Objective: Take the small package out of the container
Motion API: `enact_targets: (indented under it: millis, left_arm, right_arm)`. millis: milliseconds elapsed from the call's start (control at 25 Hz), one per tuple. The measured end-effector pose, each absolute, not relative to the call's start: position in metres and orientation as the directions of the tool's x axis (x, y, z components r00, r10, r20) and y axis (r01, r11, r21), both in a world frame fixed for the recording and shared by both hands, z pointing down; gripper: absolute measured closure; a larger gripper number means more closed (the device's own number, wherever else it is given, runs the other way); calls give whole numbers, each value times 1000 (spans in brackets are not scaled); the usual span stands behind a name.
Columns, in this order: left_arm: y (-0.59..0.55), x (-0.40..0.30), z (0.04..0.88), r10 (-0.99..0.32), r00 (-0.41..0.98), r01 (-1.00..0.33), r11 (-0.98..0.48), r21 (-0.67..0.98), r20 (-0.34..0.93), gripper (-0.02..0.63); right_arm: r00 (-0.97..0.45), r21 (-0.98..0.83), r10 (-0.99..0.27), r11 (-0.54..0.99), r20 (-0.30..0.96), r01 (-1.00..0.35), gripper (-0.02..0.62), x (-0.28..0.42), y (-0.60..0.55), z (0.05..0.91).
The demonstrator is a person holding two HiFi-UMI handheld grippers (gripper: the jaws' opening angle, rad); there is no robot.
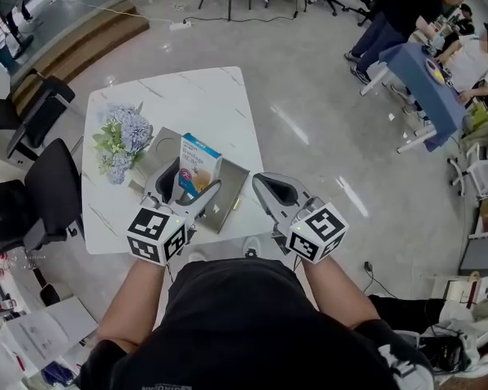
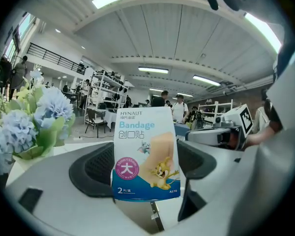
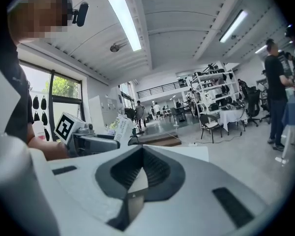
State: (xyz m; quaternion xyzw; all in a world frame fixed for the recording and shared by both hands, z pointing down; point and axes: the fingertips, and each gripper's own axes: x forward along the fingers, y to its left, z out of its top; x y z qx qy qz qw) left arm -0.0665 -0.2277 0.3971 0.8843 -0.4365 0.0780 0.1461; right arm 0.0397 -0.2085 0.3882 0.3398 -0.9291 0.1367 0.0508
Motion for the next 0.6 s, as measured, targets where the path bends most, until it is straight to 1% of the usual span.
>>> enact_targets:
  millis: [240,600]
  left_arm:
    - [-210,-76,383,-754,618,-786,-585,201,221,207]
    - [-195,-83,379,-745,627,-779,-596,195,227,207]
  right_arm:
    - [-800,-243,-578,763,160,-599,597,29,-202,381]
    - [-781,-223,-604,749,155,-624,597,28,-202,374]
